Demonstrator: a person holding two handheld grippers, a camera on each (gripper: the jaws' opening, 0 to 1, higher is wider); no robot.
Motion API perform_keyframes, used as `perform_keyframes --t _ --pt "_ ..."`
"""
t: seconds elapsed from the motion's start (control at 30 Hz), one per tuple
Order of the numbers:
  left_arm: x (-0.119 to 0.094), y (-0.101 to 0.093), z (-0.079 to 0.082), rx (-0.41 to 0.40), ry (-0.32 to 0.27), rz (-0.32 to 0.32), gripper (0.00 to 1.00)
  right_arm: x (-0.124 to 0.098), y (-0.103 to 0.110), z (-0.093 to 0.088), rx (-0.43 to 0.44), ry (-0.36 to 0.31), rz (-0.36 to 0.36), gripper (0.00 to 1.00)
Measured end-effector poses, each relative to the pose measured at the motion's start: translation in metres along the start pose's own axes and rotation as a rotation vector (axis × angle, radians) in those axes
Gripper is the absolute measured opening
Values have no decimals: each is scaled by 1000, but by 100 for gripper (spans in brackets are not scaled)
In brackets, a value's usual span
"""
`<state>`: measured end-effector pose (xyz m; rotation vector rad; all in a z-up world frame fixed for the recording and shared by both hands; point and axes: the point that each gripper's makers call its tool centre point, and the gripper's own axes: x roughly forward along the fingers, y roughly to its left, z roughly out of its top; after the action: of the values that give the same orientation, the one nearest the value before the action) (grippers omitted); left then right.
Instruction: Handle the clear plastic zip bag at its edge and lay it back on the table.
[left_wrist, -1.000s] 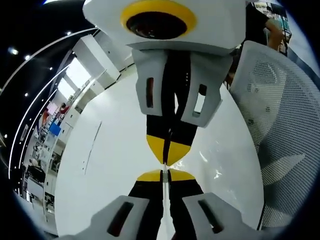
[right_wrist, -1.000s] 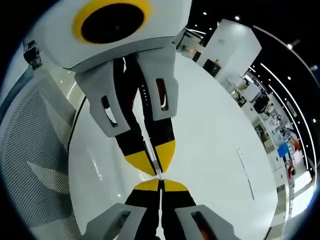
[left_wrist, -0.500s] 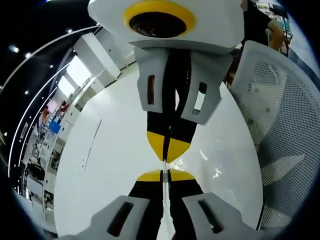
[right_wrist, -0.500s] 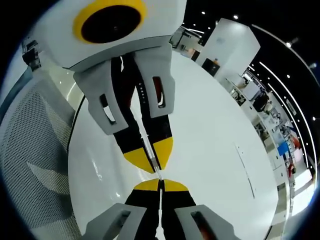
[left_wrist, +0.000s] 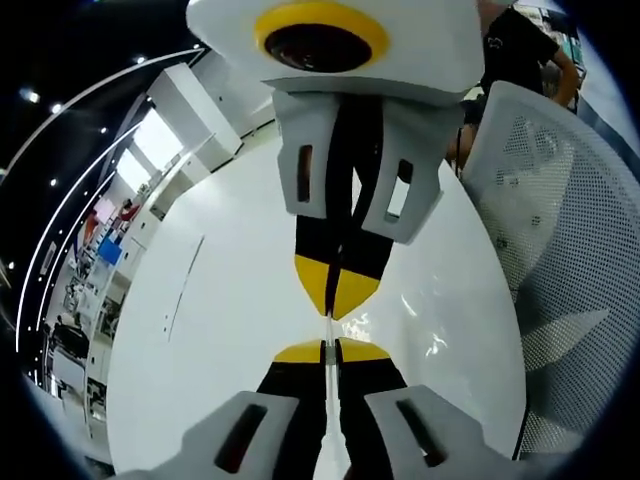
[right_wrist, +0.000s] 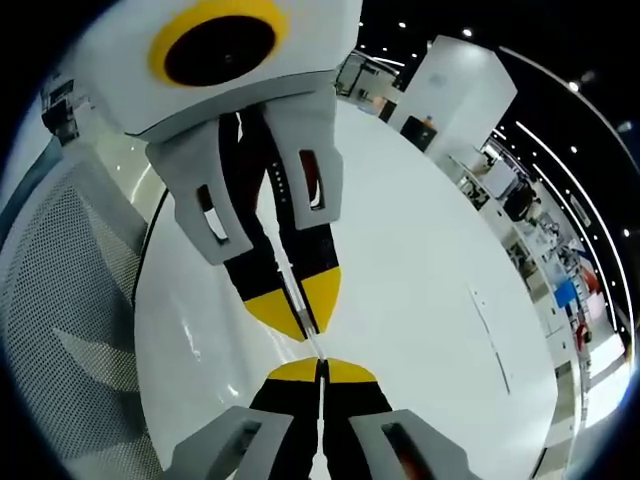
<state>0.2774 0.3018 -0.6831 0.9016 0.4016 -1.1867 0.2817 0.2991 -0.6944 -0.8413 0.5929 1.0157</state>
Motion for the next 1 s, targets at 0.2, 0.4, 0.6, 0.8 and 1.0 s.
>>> perform_keyframes --t 0.2,0.4,0.6,0.8,1.0 --pt "0 0 0 1 2 -1 0 1 -1 0 4 0 -2 0" --pt "2 1 -2 -1 5 -2 0 1 -2 -2 2 4 -10 0" --pt "0 1 -4 -3 8 -2 0 0 -2 -3 12 2 -14 0" --pt "-1 2 -5 -4 11 -1 0 0 -4 -3 16 3 -20 0" --pt "-1 2 -5 -5 13 -3 0 0 -5 -3 17 2 -23 0"
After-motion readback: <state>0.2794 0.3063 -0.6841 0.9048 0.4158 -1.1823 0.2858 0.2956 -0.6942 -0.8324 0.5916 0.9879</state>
